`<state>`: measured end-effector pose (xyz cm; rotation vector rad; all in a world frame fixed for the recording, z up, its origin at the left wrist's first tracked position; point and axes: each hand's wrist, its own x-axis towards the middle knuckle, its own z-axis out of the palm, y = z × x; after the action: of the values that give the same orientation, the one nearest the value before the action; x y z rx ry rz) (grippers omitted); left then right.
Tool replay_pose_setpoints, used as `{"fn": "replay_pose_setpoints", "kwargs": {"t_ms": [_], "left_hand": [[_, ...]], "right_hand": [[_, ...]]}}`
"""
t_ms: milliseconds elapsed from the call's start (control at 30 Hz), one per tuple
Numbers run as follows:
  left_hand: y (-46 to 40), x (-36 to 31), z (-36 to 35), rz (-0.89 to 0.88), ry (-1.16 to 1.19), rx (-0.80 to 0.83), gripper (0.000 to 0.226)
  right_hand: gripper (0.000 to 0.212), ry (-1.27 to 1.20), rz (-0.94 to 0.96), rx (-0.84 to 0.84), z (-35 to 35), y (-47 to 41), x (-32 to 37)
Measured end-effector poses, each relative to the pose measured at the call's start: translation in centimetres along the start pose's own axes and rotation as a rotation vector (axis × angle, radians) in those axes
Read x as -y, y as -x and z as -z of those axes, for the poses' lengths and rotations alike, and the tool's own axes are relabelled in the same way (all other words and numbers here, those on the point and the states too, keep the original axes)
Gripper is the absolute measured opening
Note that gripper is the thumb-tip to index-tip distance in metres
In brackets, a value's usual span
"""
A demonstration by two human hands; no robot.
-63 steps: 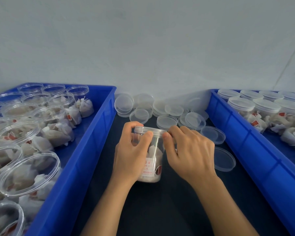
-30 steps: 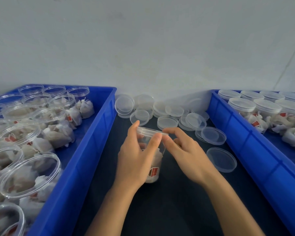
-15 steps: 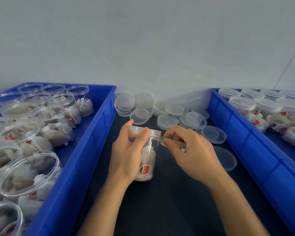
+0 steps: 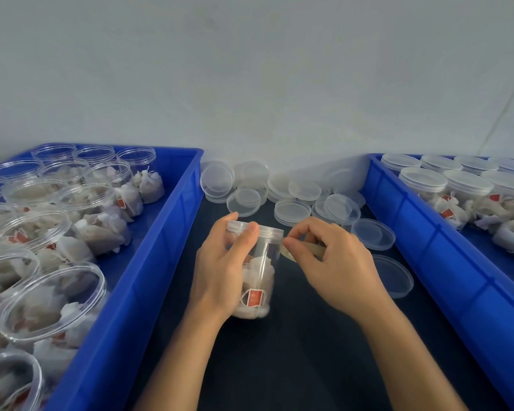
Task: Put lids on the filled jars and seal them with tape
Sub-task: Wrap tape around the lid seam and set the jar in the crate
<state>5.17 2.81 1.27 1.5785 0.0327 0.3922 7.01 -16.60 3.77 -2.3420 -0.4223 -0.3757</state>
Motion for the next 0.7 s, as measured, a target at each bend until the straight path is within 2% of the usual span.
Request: {"fn": "replay_pose_setpoints", "kwargs": {"t_ms": [233,433,700], "left_hand": [[-0.2,-0.1,0.2,0.061,0.092,0.077,0.052],[-0.5,0.2,1.1,0.050,0.069,0.185,0.048],[-0.8,0.6,1.4,0.011,0.014,0.201,0.034]], "right_hand": [[0.018,-0.070,-0.053,0.023,0.4,0.0,0.0],[0.036,-0.095,-0.064,0.150,1.0,-0.1,0.2],[0.033,-0.218,-0.081,0.313,1.3,0.1,0.3]]}}
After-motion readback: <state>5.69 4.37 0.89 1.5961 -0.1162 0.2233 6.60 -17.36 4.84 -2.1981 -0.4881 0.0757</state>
